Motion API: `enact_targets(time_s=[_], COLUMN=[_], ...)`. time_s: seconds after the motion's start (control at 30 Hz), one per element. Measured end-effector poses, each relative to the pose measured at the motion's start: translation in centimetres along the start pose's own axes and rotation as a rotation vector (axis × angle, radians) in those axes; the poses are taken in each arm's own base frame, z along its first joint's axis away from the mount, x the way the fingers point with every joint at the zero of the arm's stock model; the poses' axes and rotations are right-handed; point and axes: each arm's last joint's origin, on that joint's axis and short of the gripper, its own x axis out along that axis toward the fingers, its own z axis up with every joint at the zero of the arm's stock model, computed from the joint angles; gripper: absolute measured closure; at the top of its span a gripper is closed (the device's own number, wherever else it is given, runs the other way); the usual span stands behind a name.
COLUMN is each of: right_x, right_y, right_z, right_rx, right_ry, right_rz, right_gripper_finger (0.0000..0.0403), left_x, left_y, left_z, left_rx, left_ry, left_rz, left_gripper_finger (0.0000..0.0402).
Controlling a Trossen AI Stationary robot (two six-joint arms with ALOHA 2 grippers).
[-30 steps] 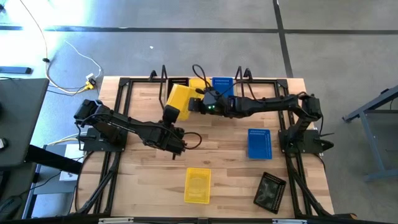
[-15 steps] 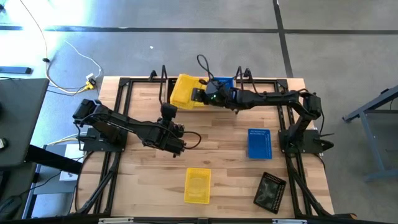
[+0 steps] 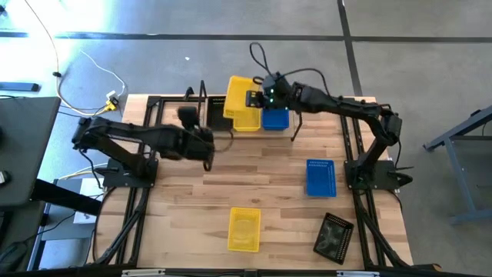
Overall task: Stack baskets on shelf by color
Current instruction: Stack the top yellow bin on top of the yellow bin on the shelf
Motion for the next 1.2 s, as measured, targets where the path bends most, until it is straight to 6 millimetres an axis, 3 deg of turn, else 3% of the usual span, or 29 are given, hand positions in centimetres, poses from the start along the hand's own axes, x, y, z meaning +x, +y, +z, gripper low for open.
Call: enact_targets(time_s=[0.23,0.5,0.83,1.2], right_x=[-3.1,-3.8,-0.4,3.6], right_y=[0.5,-0.4,-1.5,-3.4], right_z=[4.4,5.9,4.7,3.1], right_rx=[-0.057,0.011,0.061,0.051], right_ry=[0.012,0.08,0.252,0.406], right_rz=[-0.069,-0.067,-0.081,-0.171], right_gripper_finger=[0.0403,0.0403,0.0403,0.0403], left_x=[0.6,1.4,2.7,4.0], left_y=[3.7,6.2,7.1,8.2], left_z=[-2.5,-4.7,-5.6,-5.7], left_rx=[-0.172,-0.247,-0.248,-0.307], left_ry=[0.028,0.05,-0.004,-0.032], left_rz=[-0.083,-0.228,-0.588,-0.609], left_gripper_finger=[0.0229,0.0229,0.0229,0.0229])
